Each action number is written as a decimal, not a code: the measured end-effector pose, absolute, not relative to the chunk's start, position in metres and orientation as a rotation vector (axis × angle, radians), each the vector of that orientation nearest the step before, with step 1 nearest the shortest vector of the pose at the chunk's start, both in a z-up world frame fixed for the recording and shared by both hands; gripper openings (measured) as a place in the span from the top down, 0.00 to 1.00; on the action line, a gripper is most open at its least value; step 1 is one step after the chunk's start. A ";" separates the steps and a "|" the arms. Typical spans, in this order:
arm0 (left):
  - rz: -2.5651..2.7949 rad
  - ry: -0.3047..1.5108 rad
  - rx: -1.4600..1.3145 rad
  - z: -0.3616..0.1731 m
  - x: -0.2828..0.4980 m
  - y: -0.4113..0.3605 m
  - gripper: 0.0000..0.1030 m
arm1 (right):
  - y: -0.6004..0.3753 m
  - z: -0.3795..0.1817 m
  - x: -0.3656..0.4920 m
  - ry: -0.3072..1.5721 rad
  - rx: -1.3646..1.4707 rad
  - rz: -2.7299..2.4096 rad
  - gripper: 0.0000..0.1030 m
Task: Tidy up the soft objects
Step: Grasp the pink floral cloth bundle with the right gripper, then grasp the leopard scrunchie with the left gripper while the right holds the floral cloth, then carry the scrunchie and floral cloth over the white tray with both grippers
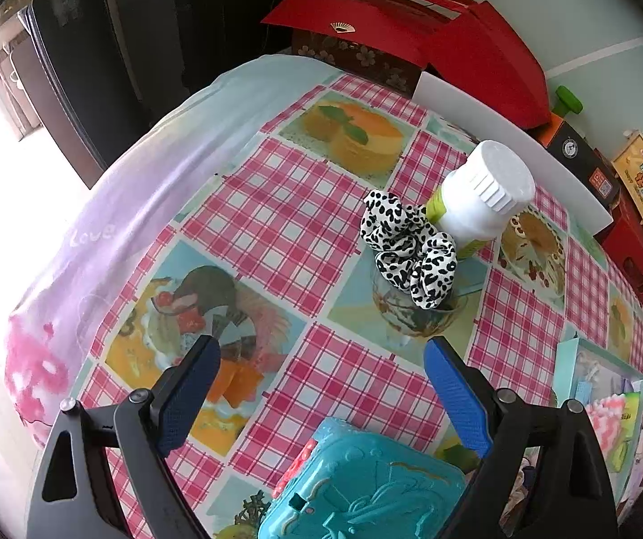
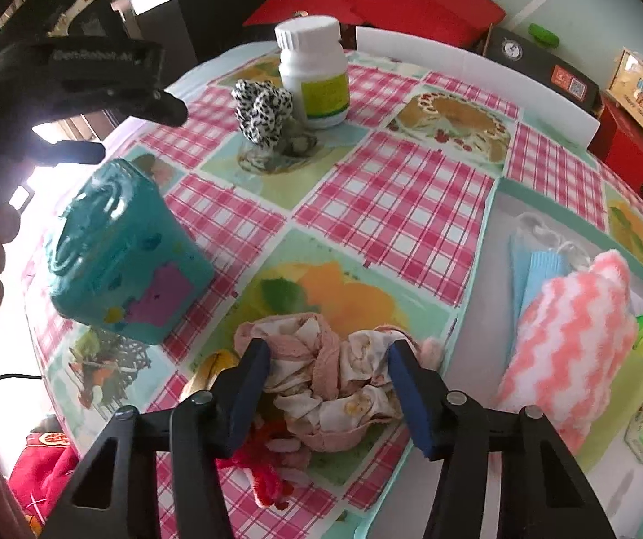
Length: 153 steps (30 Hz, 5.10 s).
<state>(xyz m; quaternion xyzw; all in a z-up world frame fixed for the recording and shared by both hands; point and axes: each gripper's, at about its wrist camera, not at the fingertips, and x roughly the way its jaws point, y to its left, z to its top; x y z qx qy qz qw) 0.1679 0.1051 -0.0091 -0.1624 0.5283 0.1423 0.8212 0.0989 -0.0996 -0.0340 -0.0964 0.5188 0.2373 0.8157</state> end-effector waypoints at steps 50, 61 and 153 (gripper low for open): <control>0.237 1.160 -0.402 -0.017 0.202 0.096 0.11 | -0.122 -0.027 0.145 1.023 -0.011 0.529 0.76; 0.238 1.188 -0.371 -0.014 0.235 0.091 0.16 | -0.133 -0.019 0.148 1.000 0.031 0.523 0.76; -0.229 0.864 -0.235 0.073 0.154 -0.090 0.85 | -0.316 0.088 0.096 0.665 0.243 0.081 0.76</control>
